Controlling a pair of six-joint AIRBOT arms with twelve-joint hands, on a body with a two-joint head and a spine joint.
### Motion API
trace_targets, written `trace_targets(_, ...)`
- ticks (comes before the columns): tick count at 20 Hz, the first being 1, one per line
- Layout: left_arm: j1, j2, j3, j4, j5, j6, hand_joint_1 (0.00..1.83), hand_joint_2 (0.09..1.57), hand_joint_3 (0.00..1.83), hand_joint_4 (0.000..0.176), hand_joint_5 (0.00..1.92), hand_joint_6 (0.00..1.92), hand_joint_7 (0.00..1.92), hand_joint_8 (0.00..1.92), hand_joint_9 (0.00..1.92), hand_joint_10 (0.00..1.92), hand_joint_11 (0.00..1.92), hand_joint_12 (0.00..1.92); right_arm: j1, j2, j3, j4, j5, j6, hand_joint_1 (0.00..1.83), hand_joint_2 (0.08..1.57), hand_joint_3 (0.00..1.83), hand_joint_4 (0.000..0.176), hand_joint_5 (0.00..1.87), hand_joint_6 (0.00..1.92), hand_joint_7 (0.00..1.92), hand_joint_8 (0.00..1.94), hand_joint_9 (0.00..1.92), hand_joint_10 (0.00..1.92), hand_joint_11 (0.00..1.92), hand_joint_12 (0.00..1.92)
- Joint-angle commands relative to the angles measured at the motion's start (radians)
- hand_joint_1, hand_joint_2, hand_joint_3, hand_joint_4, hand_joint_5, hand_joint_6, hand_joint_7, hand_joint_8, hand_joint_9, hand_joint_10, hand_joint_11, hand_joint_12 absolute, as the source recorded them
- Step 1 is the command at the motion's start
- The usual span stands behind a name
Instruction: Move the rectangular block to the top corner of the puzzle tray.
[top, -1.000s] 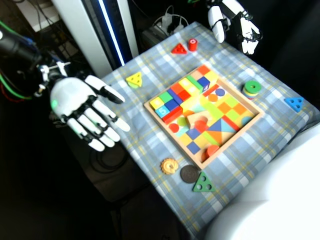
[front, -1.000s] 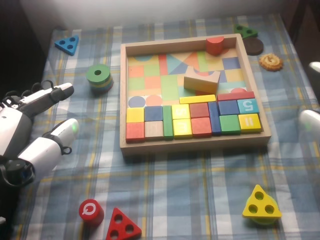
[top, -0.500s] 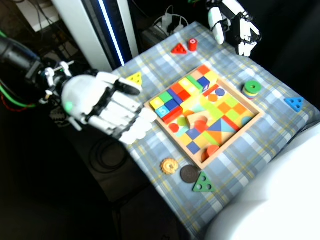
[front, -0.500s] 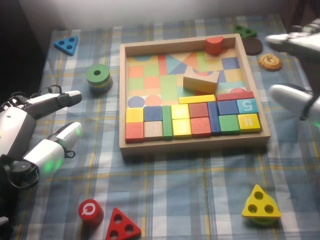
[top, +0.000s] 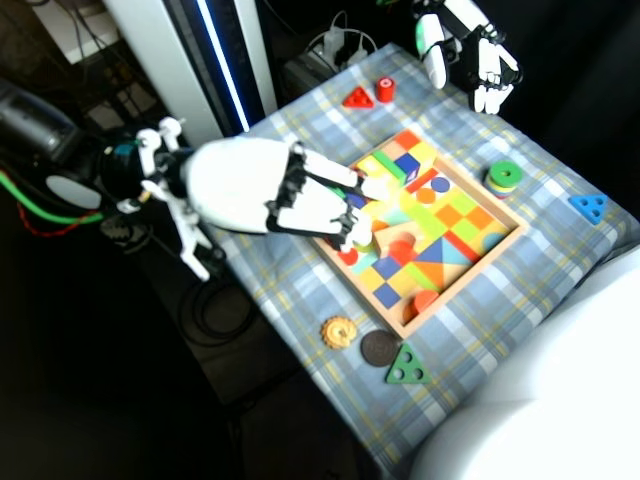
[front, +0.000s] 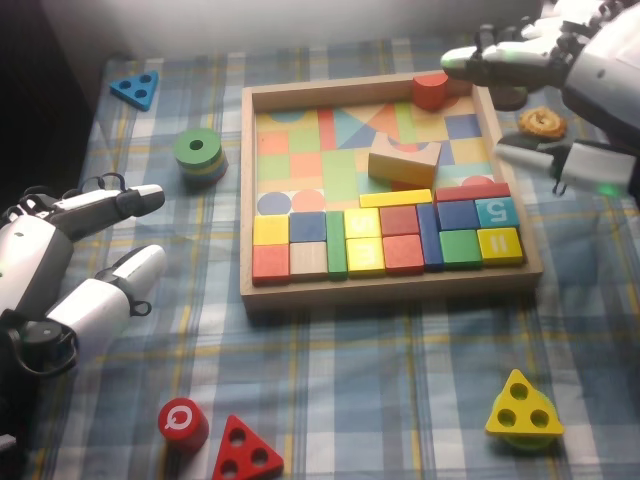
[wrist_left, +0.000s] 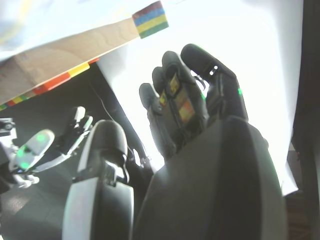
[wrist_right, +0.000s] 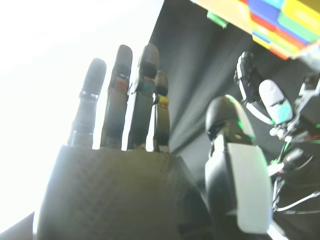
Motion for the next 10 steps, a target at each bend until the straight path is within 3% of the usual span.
trace_targets(1, -0.007, 0.009, 0.002, 0.041, -0.112, -0.008, 0.64, 1.34, 0.00, 0.003, 0.63, 0.00, 0.56, 0.00, 0.53, 0.01, 0.00, 1.27, 0.024, -0.002, 0.005, -0.011, 0.080, 0.003, 0.97, 1.27, 0.00, 0.000, 0.45, 0.00, 0.94, 1.78, 1.12, 1.92, 1.13, 1.92)
trace_targets(3, -0.007, 0.009, 0.002, 0.041, -0.110, -0.008, 0.59, 1.35, 0.00, 0.015, 0.62, 0.00, 0.54, 0.00, 0.51, 0.01, 0.00, 1.22, 0.054, -0.007, 0.014, -0.045, 0.054, 0.003, 1.02, 1.24, 0.00, 0.000, 0.45, 0.00, 1.05, 1.85, 1.27, 1.92, 1.29, 1.92)
trace_targets(5, -0.007, 0.009, 0.003, 0.041, -0.110, -0.008, 0.55, 1.36, 0.00, 0.020, 0.61, 0.00, 0.52, 0.00, 0.49, 0.00, 0.00, 1.18, 0.081, -0.018, 0.026, -0.071, 0.028, 0.003, 1.06, 1.19, 0.00, 0.000, 0.43, 0.00, 1.29, 1.94, 1.54, 1.92, 1.55, 1.92)
trace_targets(7, -0.007, 0.009, 0.002, 0.041, -0.111, -0.008, 0.57, 1.36, 0.00, 0.000, 0.62, 0.00, 0.54, 0.00, 0.51, 0.01, 0.00, 1.22, 0.100, -0.039, 0.046, -0.094, -0.006, 0.015, 1.31, 1.19, 0.00, 0.000, 0.42, 0.00, 1.33, 1.94, 1.55, 1.92, 1.57, 1.92)
trace_targets(8, -0.007, 0.009, 0.003, 0.041, -0.110, -0.008, 0.59, 1.35, 0.00, 0.011, 0.61, 0.00, 0.53, 0.00, 0.50, 0.00, 0.00, 1.21, 0.107, -0.049, 0.060, -0.120, -0.016, 0.046, 1.47, 1.20, 0.00, 0.000, 0.45, 0.01, 1.34, 1.94, 1.55, 1.92, 1.59, 1.92)
trace_targets(10, -0.007, 0.009, 0.003, 0.041, -0.113, -0.008, 0.59, 1.35, 0.00, 0.016, 0.61, 0.00, 0.53, 0.00, 0.50, 0.00, 0.00, 1.21, 0.139, -0.084, 0.118, -0.172, -0.060, 0.130, 1.57, 1.21, 0.00, 0.000, 0.48, 0.01, 1.33, 1.94, 1.56, 1.92, 1.61, 1.92)
